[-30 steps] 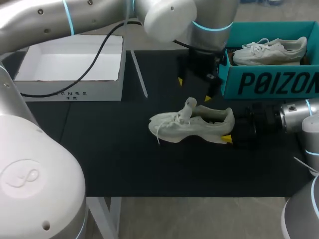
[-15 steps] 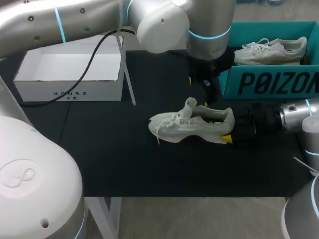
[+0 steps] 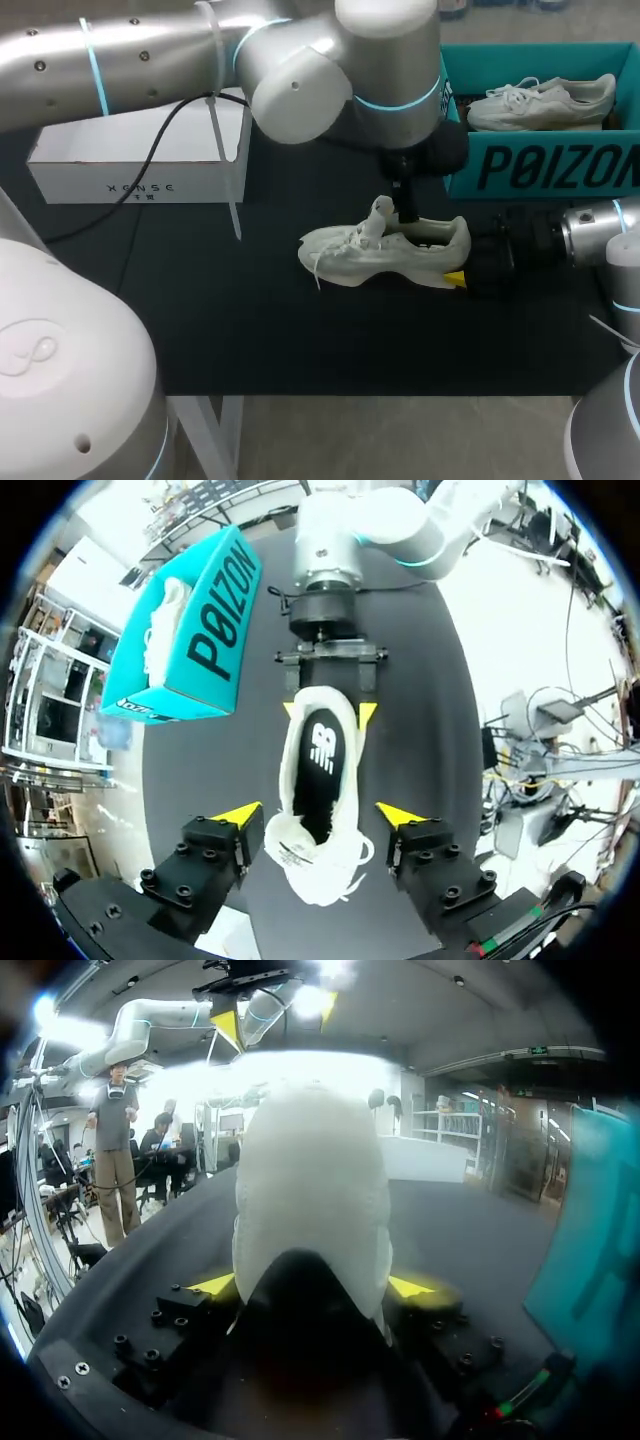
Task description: Take the shoe out of the shoebox, open the shoe tongue, remove and reinsert the insole, then place the shoe into the shoebox
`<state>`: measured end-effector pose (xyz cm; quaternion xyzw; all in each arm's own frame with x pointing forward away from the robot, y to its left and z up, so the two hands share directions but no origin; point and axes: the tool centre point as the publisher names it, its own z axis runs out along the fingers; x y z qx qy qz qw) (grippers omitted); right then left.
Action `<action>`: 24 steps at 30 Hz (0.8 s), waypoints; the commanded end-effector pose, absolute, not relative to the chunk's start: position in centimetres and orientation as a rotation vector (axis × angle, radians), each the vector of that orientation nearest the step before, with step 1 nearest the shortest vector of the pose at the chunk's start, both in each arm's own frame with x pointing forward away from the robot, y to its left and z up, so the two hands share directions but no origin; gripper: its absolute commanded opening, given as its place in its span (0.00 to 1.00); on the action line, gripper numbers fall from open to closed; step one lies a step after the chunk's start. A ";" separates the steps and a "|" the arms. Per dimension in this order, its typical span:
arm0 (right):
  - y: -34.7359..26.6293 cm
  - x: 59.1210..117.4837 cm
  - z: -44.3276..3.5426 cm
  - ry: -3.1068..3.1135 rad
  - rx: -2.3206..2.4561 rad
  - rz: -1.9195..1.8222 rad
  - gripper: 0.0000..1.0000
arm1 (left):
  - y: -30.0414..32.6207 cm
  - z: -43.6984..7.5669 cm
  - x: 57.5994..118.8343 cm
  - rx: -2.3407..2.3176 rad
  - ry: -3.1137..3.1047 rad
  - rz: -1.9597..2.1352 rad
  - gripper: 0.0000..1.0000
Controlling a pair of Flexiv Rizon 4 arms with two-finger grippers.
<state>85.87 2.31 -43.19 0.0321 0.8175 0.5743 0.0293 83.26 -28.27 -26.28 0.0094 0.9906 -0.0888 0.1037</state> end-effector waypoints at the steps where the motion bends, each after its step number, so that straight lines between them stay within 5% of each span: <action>1: 2.5 85.9 -43.5 2.522 0.101 1.768 0.00 | -29.6 -27.1 83.5 0.010 2.943 -0.177 0.00; 24: 2.5 85.9 -43.5 2.522 0.101 1.768 0.00 | -30.2 -33.2 84.9 0.116 3.044 -0.038 0.00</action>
